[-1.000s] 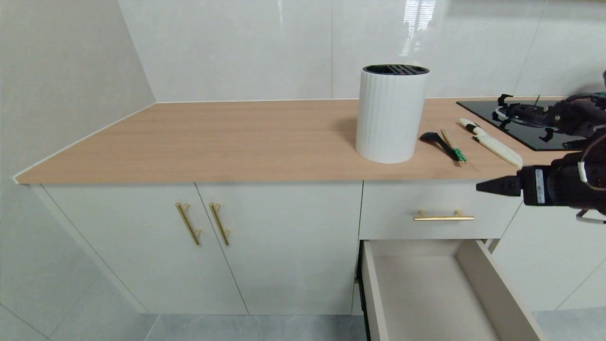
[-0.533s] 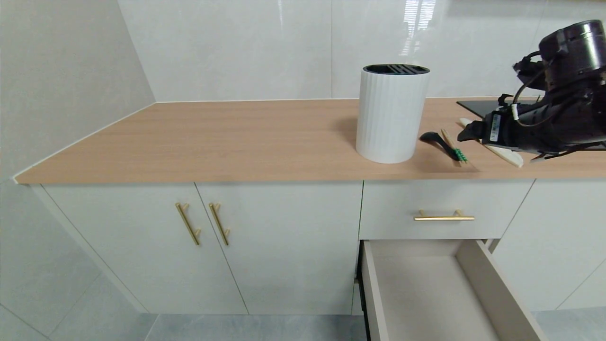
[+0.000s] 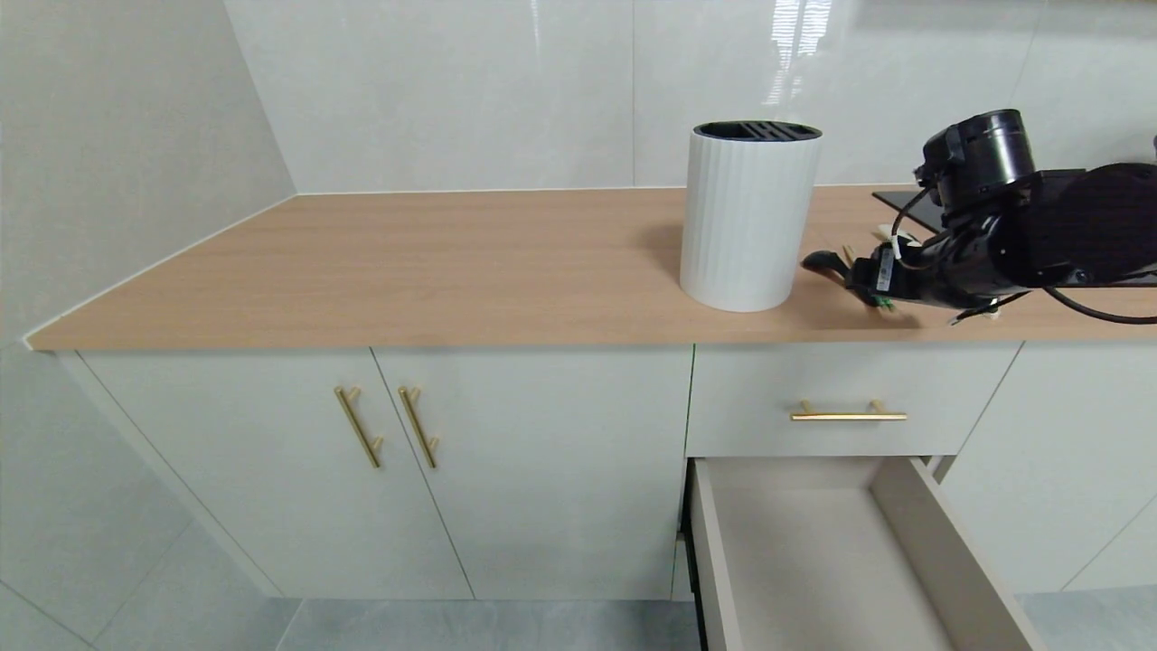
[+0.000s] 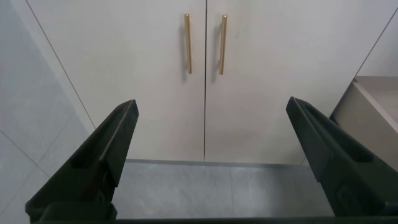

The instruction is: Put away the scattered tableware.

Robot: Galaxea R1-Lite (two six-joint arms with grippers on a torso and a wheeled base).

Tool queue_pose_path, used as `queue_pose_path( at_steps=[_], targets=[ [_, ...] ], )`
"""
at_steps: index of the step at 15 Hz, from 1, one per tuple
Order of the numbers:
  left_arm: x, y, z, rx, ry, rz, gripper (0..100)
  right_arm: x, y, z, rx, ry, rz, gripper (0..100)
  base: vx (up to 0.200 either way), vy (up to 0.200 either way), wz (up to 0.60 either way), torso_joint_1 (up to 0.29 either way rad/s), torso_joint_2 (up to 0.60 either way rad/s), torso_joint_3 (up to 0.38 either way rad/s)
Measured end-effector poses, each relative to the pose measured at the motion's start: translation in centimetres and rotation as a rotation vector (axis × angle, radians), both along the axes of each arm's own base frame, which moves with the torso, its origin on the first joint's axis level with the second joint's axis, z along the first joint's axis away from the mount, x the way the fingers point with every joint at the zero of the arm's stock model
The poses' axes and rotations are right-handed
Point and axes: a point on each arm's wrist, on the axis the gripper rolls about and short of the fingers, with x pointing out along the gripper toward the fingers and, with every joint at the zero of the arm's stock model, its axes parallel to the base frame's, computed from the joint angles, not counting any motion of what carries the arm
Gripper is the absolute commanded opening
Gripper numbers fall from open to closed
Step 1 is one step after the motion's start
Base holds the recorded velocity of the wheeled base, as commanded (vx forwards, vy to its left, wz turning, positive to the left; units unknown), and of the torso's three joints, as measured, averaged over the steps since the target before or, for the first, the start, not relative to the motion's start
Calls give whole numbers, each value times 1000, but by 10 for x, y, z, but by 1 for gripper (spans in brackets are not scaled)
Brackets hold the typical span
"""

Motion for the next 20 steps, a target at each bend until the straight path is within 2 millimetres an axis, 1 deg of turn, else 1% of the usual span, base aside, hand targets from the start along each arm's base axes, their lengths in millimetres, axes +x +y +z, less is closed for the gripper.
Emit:
queue_pose_path(
  at_steps=[2, 4, 11, 12, 17, 20],
  targets=[
    [0, 0, 0, 0, 0, 0, 100, 11, -2, -9, -1, -9, -17, 100, 0, 0, 0, 0, 0, 0],
    [0, 0, 0, 0, 0, 0, 100, 18, -6, -14, -1, -11, -32, 100, 0, 0, 0, 0, 0, 0],
    [0, 0, 0, 0, 0, 0, 100, 23, -8, -21, -5, 7, -40, 100, 0, 0, 0, 0, 0, 0],
    [0, 0, 0, 0, 0, 0, 100, 23, -8, -22, -6, 9, -40, 0, 0, 0, 0, 0, 0, 0],
    [0, 0, 0, 0, 0, 0, 100, 23, -8, -22, -5, 10, -40, 0, 0, 0, 0, 0, 0, 0],
    [0, 0, 0, 0, 0, 0, 100, 19, -9, -16, 0, -6, -41, 0, 0, 0, 0, 0, 0, 0]
  ],
)
